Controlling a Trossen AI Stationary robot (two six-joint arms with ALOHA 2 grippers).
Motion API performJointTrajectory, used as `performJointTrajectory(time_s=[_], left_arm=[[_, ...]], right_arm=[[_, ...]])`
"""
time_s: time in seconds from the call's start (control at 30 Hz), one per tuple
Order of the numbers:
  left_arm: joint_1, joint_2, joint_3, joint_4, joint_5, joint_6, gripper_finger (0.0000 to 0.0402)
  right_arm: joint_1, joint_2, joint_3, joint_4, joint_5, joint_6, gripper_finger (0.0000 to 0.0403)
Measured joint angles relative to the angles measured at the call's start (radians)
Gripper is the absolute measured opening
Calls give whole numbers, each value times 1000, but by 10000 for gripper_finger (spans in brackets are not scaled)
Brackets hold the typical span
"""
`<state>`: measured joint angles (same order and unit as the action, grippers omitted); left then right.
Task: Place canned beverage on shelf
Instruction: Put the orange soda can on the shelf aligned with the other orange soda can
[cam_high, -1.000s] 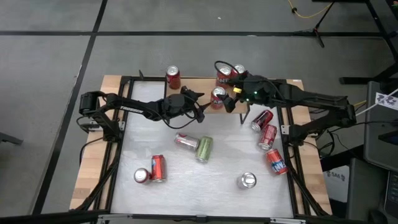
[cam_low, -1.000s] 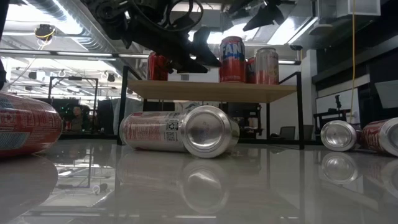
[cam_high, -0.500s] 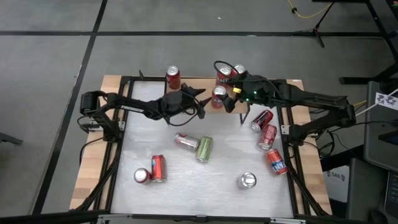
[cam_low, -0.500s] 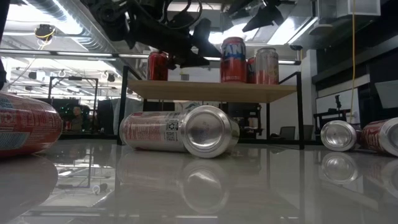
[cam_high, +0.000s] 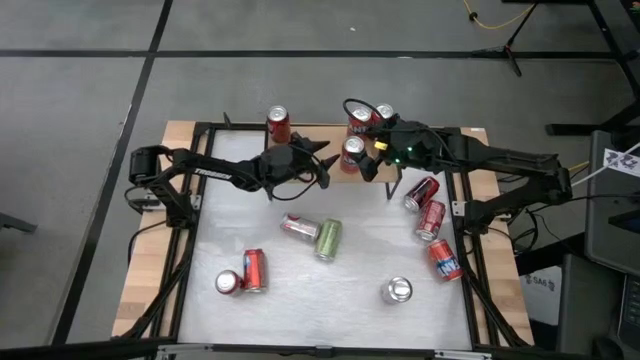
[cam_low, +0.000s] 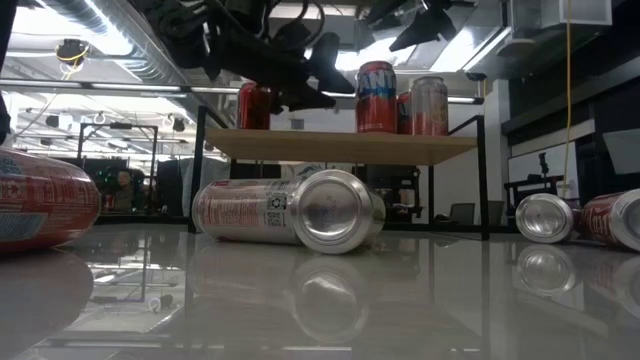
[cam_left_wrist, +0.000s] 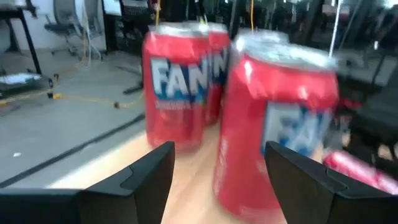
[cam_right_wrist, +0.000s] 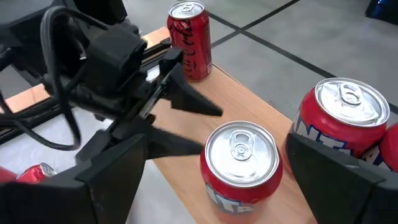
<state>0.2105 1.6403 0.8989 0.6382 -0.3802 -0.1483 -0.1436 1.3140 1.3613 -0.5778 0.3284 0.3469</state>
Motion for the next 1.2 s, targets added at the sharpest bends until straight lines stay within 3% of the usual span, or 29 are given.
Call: performJointTrajectory(time_s=[0.47,0.6,0.8,1.07,1.2], left_arm=[[-152,-40,0,-206,-76,-33,245],[-190,-25,0,-185,-134,-36,245],[-205,53,0,-78,-141,-59,240],[-190,101,0,13,-200,-59,165],[-159,102,0,17,-156,-66,120]], right_arm=[[0,0,0,1,0,-14,372],[0,0,0,1,0,-14,372],[0,0,0,3,0,-14,372],[0,0,0,3,0,-13,372],[0,0,0,3,0,-13,372]])
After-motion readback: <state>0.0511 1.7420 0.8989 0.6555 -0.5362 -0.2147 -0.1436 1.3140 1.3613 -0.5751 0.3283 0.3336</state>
